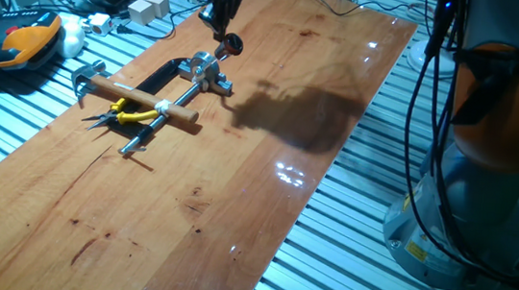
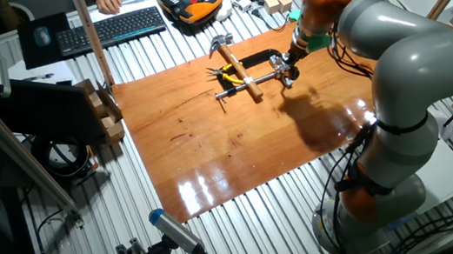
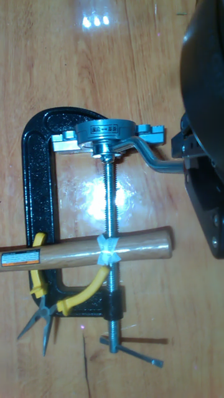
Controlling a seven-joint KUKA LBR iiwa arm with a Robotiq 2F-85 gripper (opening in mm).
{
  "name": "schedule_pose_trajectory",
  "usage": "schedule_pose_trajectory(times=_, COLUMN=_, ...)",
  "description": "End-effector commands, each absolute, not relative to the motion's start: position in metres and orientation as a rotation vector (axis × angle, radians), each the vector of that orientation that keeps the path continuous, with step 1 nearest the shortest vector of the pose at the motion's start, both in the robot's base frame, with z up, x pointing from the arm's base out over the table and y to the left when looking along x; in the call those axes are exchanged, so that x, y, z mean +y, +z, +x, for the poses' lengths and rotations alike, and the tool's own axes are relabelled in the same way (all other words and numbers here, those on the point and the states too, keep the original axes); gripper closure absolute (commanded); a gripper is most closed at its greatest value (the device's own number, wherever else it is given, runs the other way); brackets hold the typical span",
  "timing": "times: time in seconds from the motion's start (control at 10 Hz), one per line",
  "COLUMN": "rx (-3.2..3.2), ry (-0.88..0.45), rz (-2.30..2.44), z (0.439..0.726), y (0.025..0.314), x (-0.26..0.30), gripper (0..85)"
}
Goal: Pull up the lever
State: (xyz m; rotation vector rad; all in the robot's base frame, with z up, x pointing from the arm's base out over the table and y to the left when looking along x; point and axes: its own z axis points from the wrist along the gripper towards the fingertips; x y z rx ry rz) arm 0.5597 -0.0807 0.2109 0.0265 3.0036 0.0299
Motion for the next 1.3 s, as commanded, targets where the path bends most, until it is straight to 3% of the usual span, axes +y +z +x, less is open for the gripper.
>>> schedule_pose_trajectory(times=0.0, rx=3.006, ry=0.025, rz=0.021, z=0.563, y=0.213, x=-0.083, gripper=85.0)
schedule_pose_trajectory(times=0.7, rx=3.007, ry=0.065, rz=-0.068, z=0.568, y=0.219, x=-0.098, gripper=85.0)
schedule_pose_trajectory(times=1.2, rx=3.050, ry=0.024, rz=-0.157, z=0.577, y=0.244, x=-0.112, gripper=85.0)
